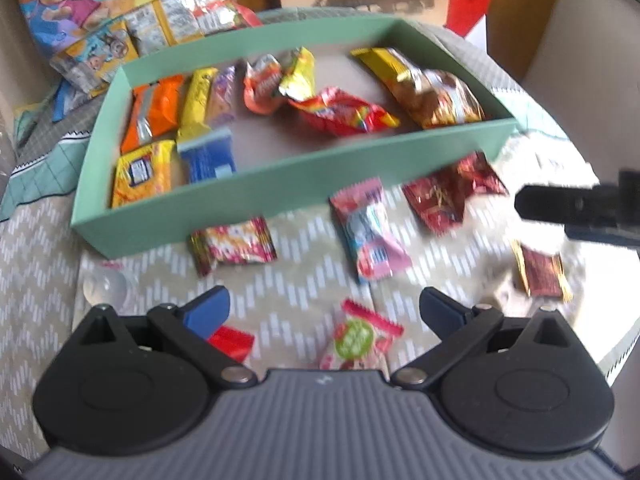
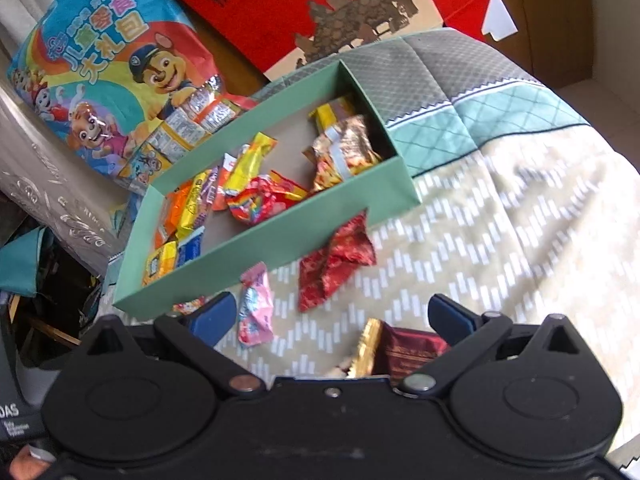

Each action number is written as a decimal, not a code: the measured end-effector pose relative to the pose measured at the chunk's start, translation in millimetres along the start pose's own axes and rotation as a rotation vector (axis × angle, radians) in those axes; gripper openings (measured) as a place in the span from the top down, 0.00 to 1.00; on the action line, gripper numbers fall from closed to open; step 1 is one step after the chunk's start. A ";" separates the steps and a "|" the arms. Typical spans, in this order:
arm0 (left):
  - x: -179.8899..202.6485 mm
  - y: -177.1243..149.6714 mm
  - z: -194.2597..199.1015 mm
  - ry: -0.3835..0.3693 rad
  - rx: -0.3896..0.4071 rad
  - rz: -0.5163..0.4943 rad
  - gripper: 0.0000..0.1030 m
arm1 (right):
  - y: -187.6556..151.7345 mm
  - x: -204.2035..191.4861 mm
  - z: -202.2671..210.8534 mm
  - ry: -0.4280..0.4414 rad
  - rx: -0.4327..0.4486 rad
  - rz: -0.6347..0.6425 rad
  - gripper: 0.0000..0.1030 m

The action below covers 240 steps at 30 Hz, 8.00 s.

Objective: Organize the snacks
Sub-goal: 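Reach both tools toward the loose candies on the cloth, then grasp the pink-green candy with left tool while right tool grasps the maroon chocolate, then place both candies in the tray and open both tools, then move both tools back toward the remaining candies on the cloth, then grasp the red candy with left tool while right tool grasps the white nougat, then lower red candy and white nougat into the green box and open both tools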

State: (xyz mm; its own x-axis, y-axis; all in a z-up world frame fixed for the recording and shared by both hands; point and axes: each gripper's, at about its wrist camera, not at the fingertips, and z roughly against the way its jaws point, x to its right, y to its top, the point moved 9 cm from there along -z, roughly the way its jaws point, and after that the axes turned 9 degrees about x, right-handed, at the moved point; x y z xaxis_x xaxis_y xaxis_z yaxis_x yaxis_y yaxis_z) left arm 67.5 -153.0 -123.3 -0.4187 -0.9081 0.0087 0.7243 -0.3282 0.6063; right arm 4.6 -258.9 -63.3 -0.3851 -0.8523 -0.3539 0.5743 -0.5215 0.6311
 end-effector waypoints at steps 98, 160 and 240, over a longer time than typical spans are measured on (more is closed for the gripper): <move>-73.4 99.2 -29.1 0.092 0.124 0.111 0.00 | 61.0 -103.5 -67.8 0.124 0.080 0.139 0.00; -65.1 -39.1 7.6 -0.013 -0.025 -0.062 0.52 | -61.0 -9.9 15.7 0.064 -0.157 0.062 0.66; -74.8 133.6 -64.7 0.014 0.087 0.093 0.61 | 74.7 -59.0 -81.8 0.054 0.074 0.106 0.67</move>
State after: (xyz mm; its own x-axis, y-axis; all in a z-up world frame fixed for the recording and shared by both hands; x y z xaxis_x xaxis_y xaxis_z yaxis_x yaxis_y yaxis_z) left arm 231.0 -145.7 -94.4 -0.3439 -0.9372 0.0576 0.7090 -0.2190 0.6703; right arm 129.3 -250.8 -51.8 -0.2845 -0.9045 -0.3178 0.5543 -0.4256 0.7153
